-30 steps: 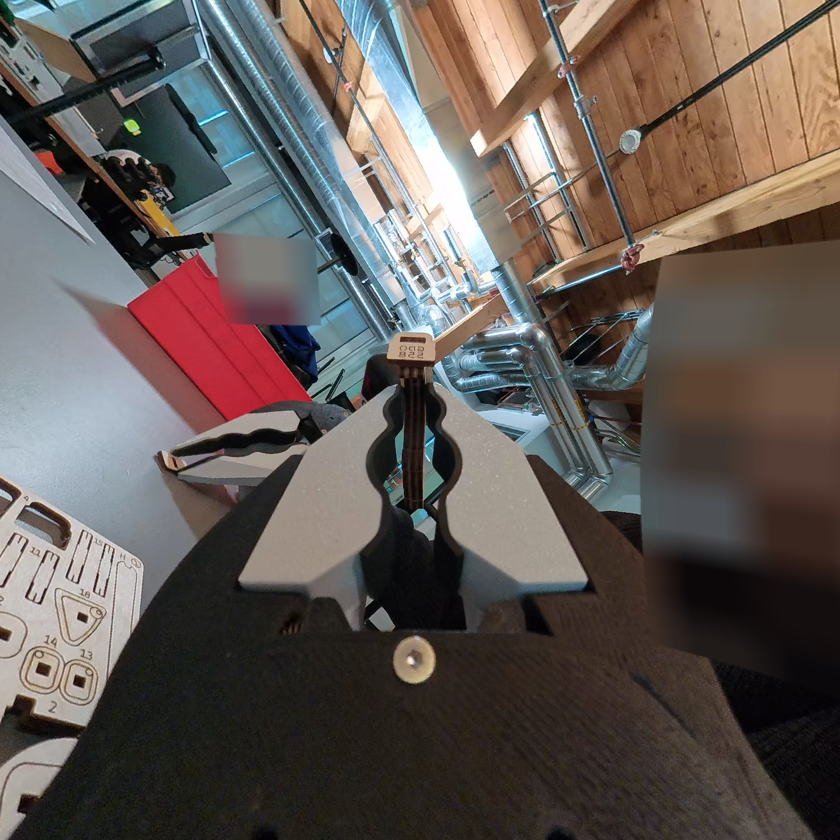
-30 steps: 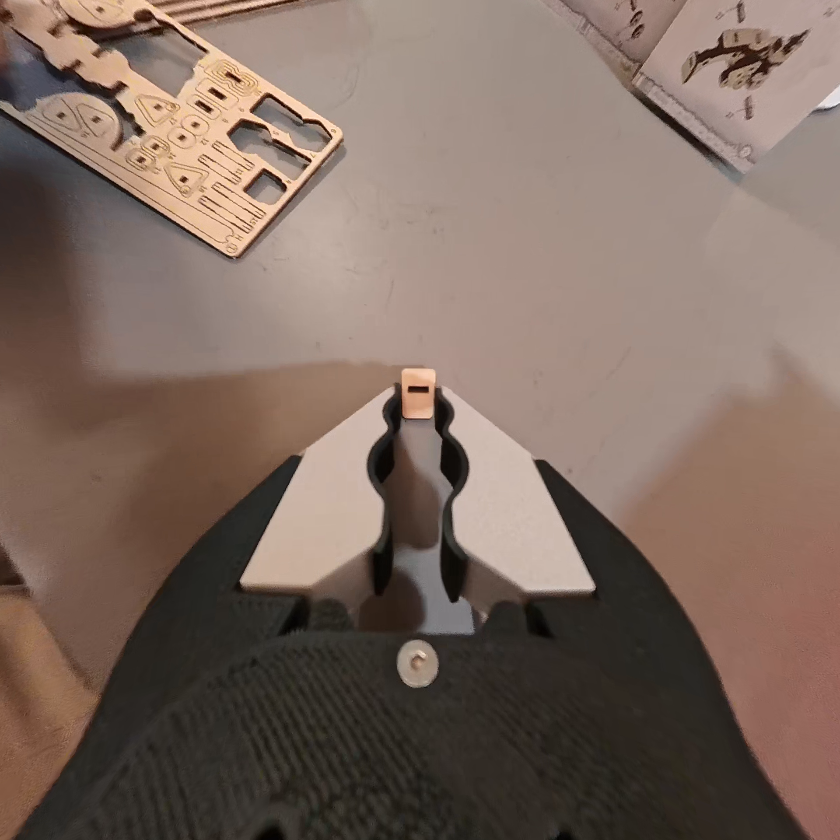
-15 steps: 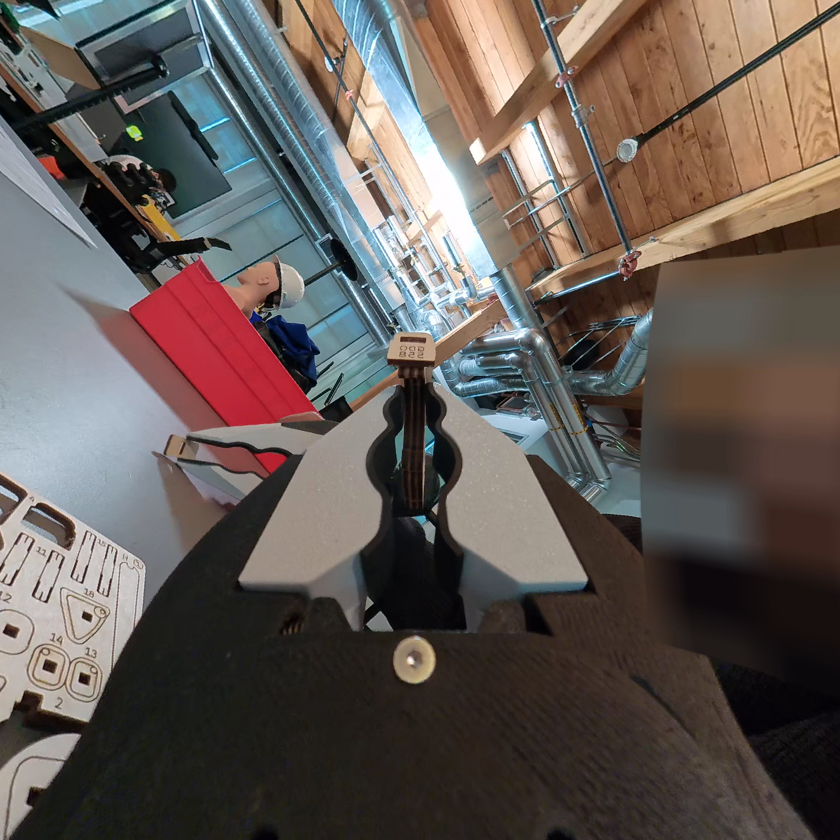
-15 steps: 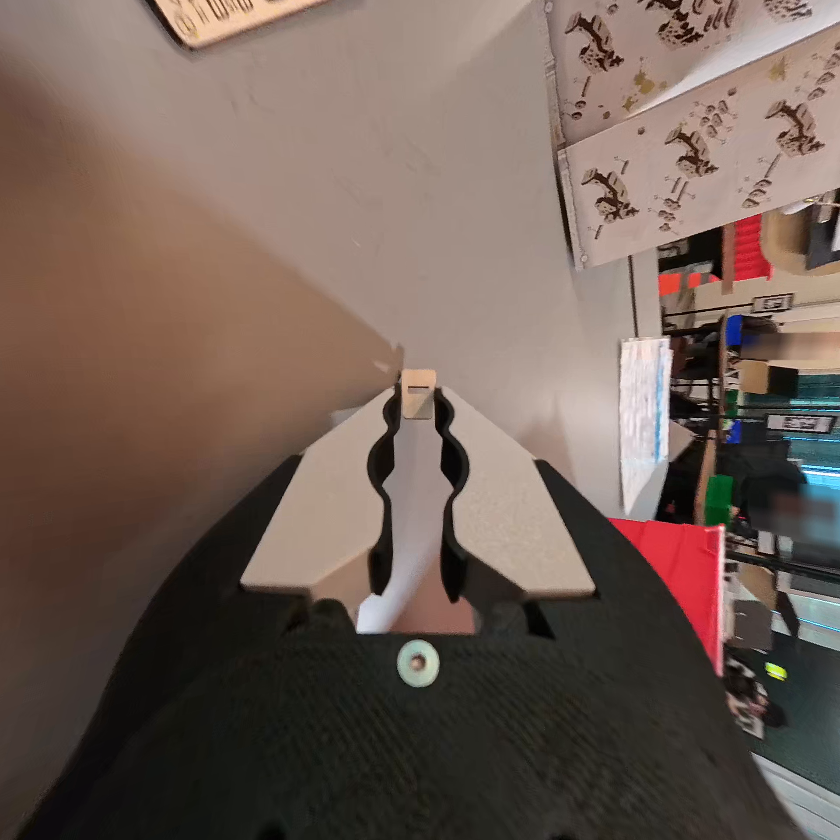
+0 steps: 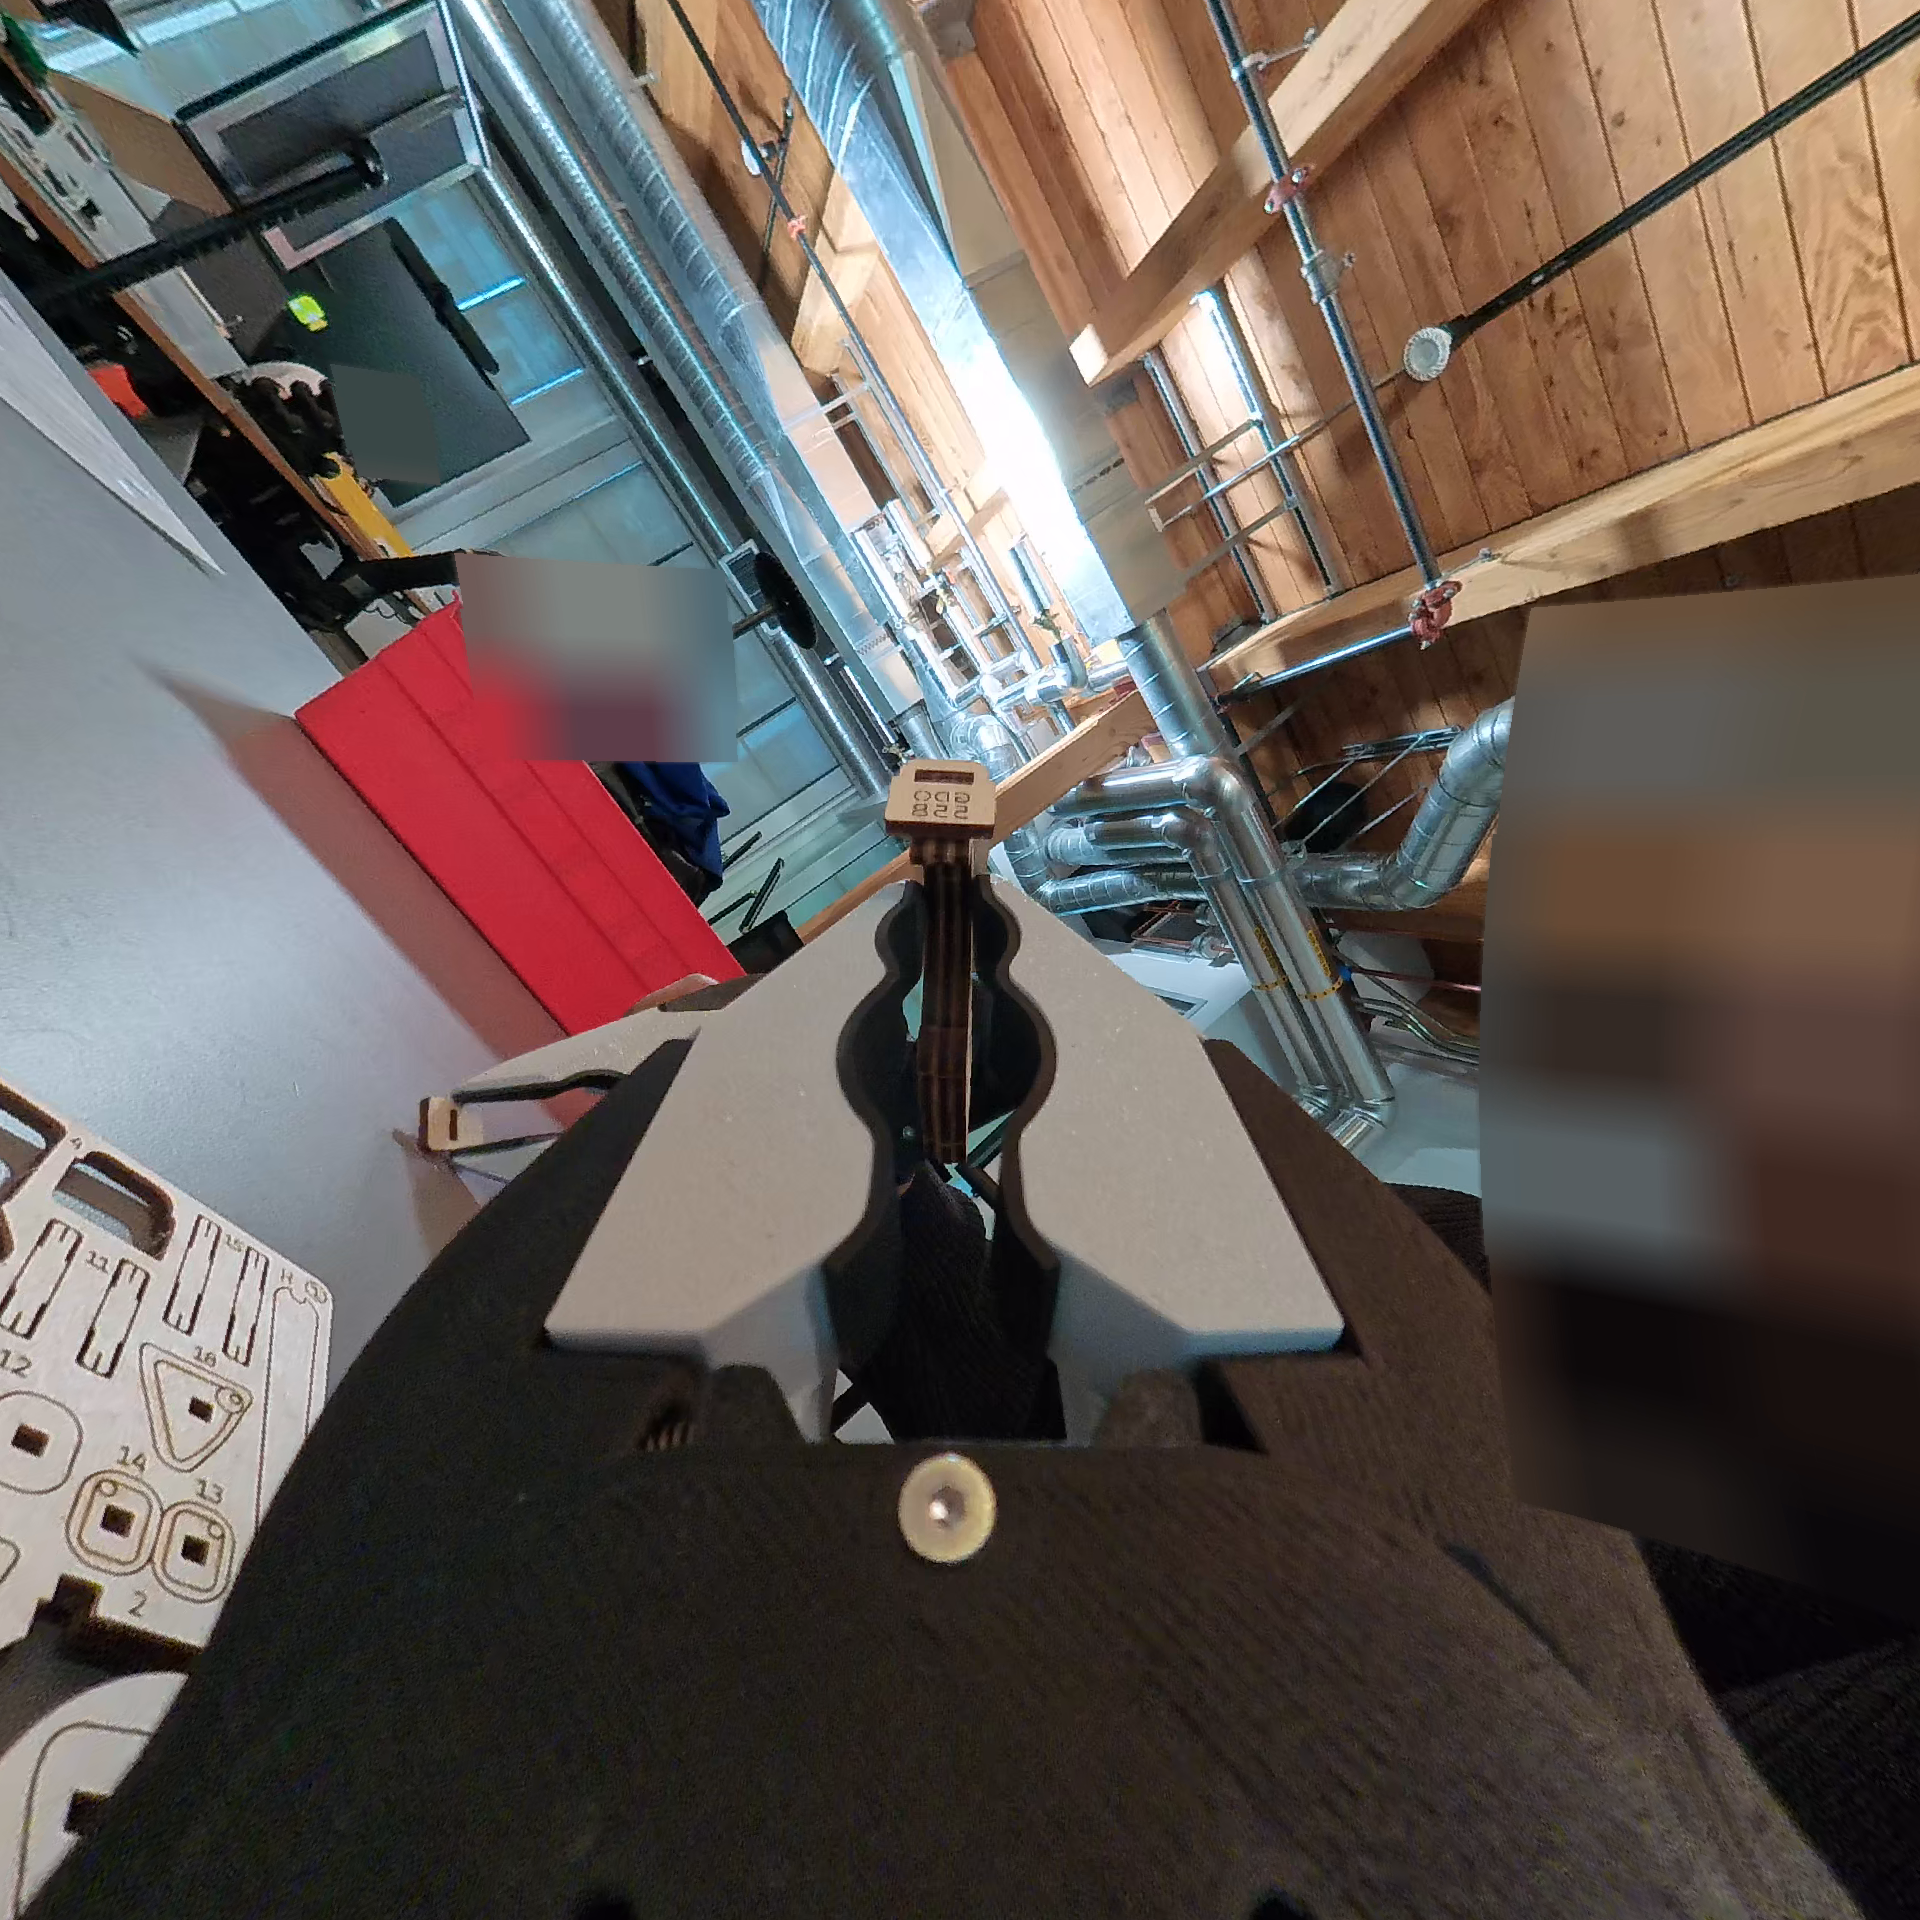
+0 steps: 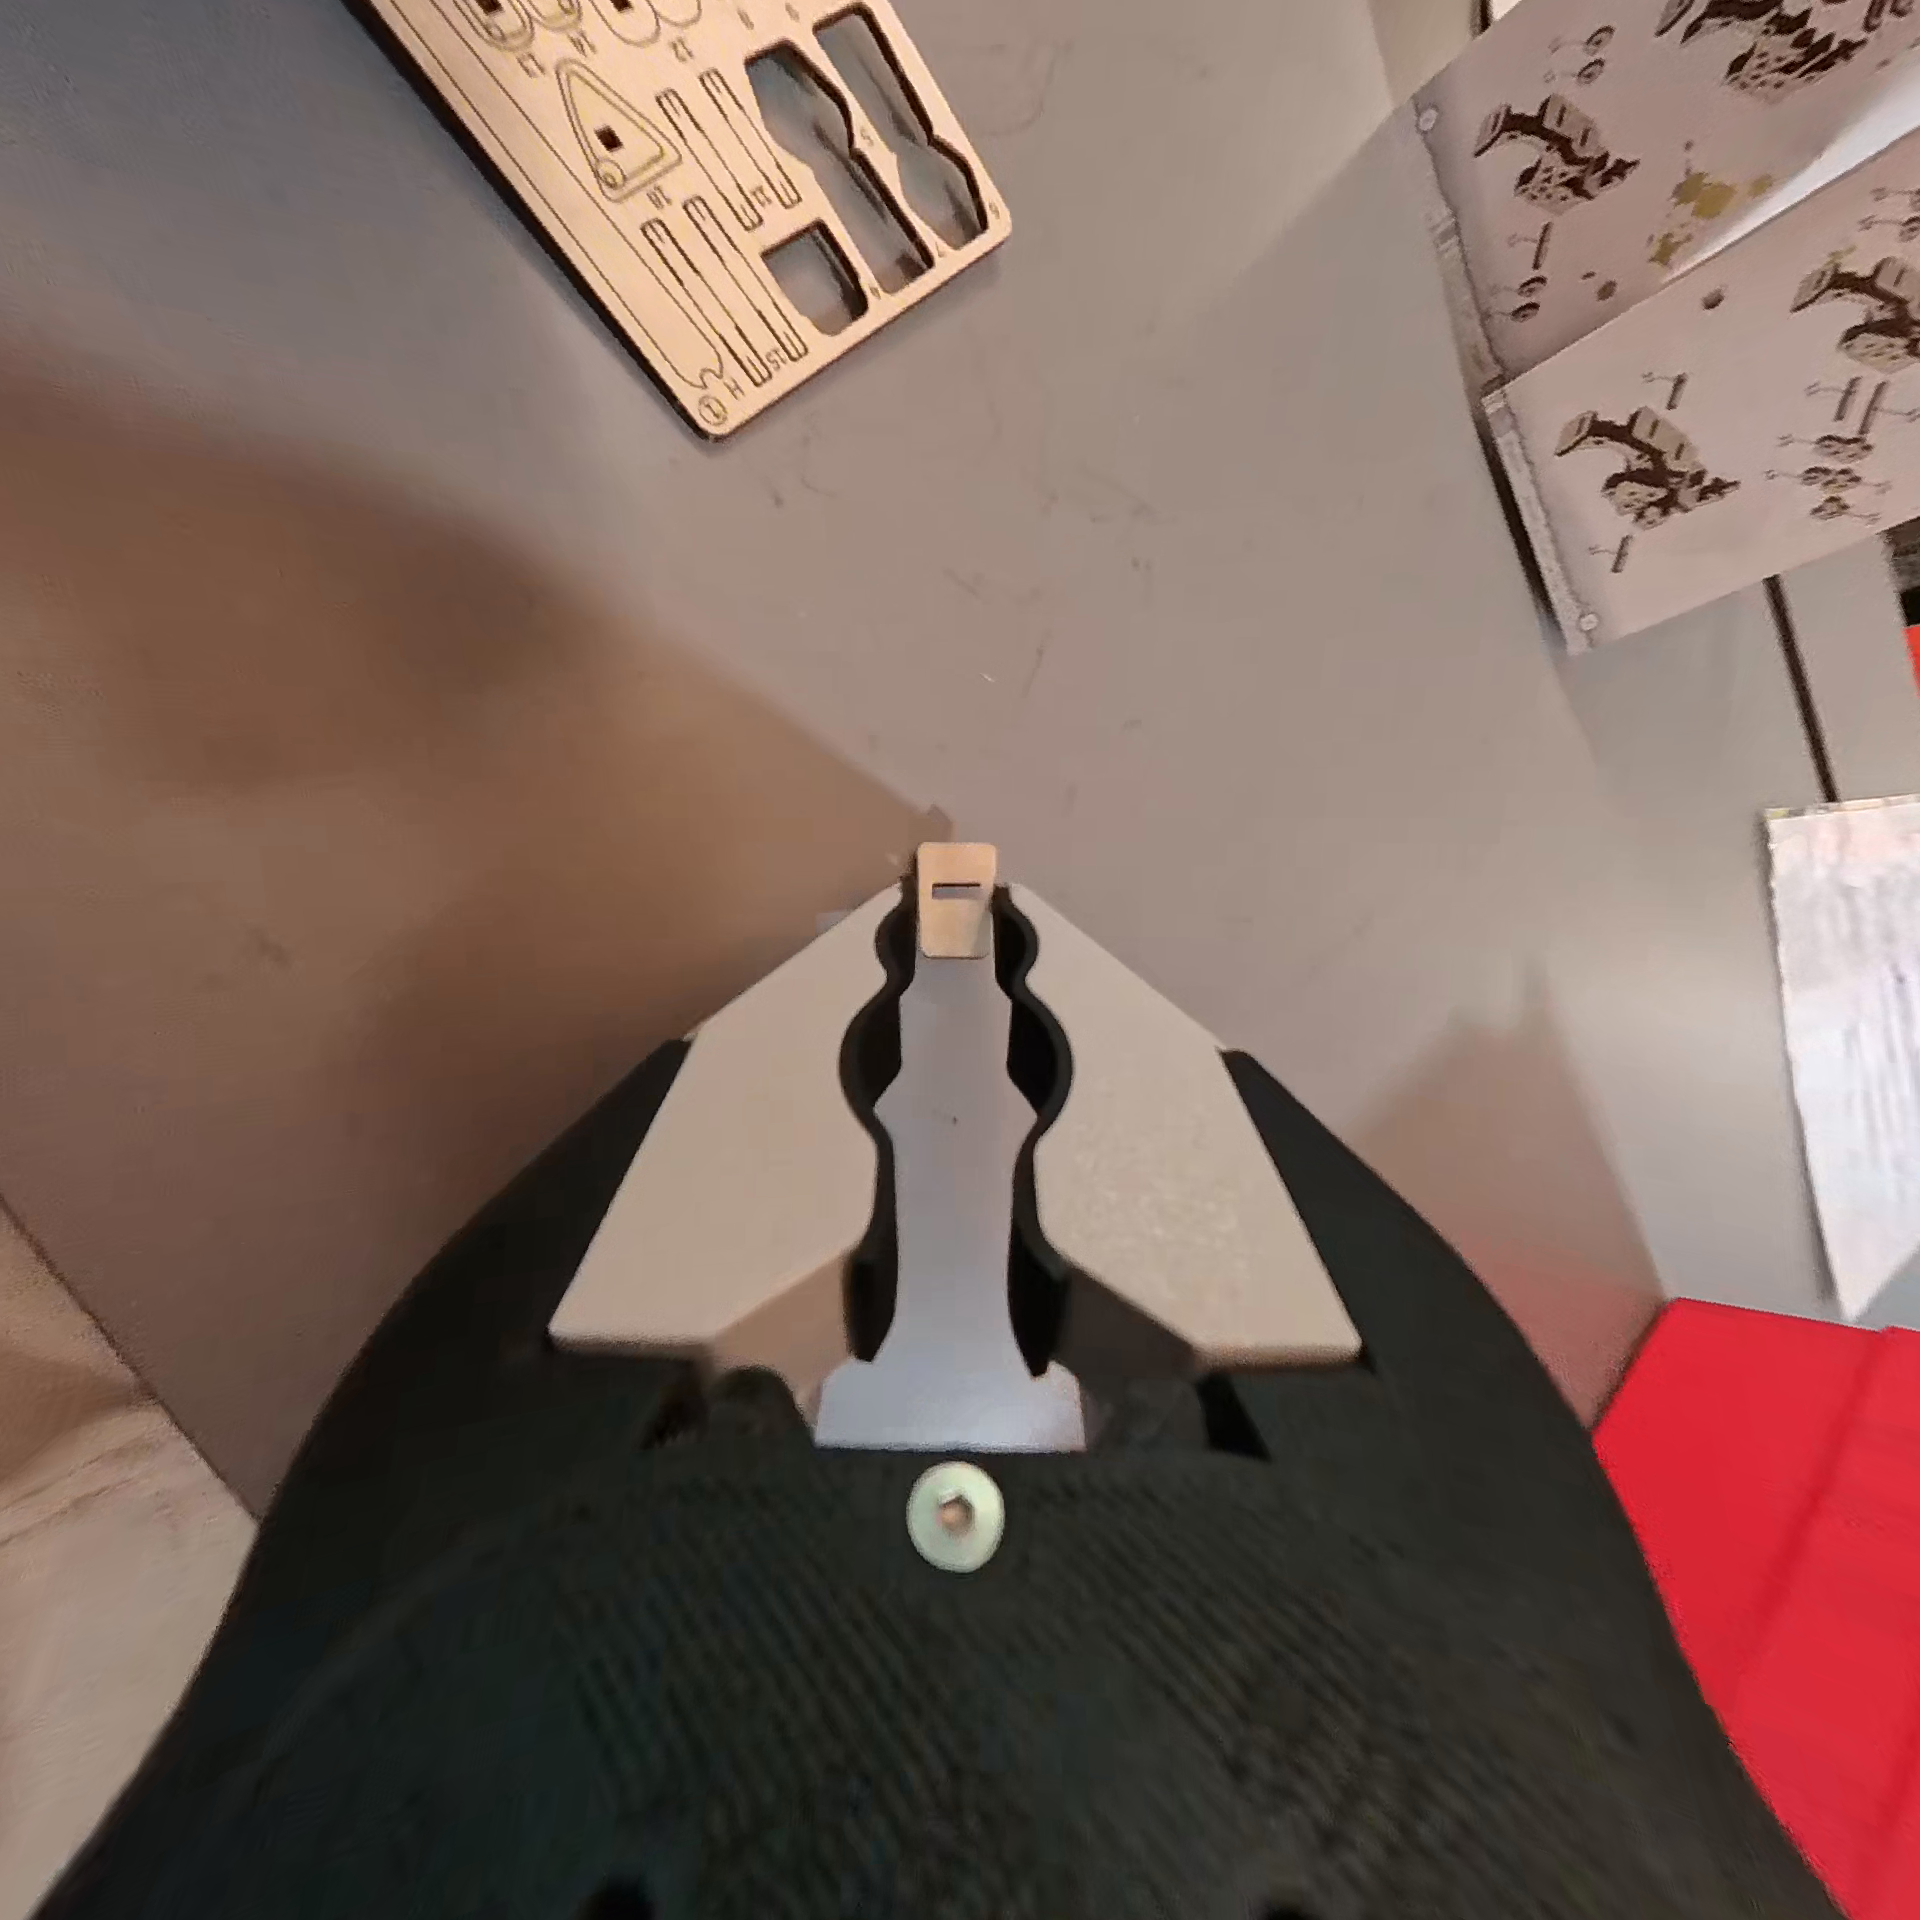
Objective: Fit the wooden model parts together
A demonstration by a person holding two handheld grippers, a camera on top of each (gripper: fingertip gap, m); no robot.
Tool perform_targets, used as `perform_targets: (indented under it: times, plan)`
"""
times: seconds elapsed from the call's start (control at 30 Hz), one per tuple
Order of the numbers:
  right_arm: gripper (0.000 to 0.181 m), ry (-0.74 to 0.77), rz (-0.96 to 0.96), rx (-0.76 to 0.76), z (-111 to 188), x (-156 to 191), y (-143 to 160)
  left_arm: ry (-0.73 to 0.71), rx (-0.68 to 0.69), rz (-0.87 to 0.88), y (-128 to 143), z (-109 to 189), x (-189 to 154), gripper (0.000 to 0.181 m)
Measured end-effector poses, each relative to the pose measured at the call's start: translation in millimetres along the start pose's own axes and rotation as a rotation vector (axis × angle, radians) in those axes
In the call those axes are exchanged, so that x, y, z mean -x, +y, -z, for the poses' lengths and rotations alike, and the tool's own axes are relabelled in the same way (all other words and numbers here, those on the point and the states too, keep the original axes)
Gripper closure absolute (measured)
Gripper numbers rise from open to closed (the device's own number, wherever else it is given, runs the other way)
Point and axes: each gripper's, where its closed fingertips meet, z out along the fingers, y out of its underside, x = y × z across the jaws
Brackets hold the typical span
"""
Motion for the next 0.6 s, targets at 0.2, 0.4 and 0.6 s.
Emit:
perform_targets:
  times: [0.2, 0.4, 0.6]
  plan:
    - [0.168, -0.26, -0.144, -0.077, 10, 31, -15, 0.001, -0.001, 0.002, 0, 0, 0, 0.174]
    - [0.168, -0.717, -0.521, -0.263, 46, 53, -60, 0.003, -0.002, 0.005, 0, 0, 0, 0.174]
    - [0.168, -1.004, -0.895, -0.626, 95, 11, -97, -0.007, 0.028, -0.009, 5, -3, 0, 0.175]
